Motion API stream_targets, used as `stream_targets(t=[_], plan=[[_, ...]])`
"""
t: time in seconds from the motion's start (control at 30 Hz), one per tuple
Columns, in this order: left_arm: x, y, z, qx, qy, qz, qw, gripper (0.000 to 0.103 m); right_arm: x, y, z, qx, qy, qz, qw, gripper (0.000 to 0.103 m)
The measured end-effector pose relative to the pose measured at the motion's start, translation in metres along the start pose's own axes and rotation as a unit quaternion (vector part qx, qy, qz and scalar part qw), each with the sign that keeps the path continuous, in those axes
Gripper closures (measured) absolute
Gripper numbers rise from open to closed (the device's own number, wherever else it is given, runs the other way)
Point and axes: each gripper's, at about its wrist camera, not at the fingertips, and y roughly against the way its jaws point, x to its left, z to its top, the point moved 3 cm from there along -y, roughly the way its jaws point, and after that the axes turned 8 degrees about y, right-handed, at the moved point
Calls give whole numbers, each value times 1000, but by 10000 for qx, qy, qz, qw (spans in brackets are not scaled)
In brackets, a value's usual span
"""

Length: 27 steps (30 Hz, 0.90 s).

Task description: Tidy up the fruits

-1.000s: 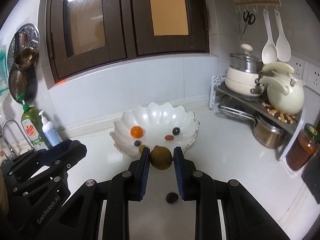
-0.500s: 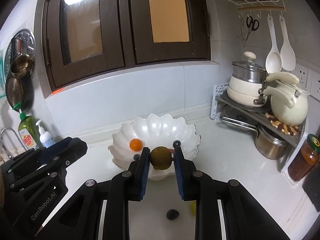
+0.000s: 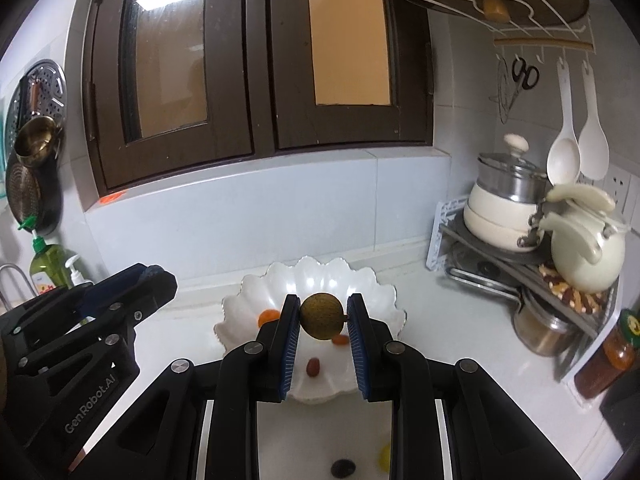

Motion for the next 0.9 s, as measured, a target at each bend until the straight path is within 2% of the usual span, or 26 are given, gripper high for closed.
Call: stream_targets(t=[0.4,0.73,0.9], plan=[[0,-31,29,202,-9,-24,9998,80,-1,-28,32,114,109,142,9998,78],[-2,-71,45,657,-80,-72,9978,80,-10,-72,46,660,118,232,9975,78],[-2,-94,47,887,-144,-38,9959,80,-14,-95,45,966,157,100,9951,78]])
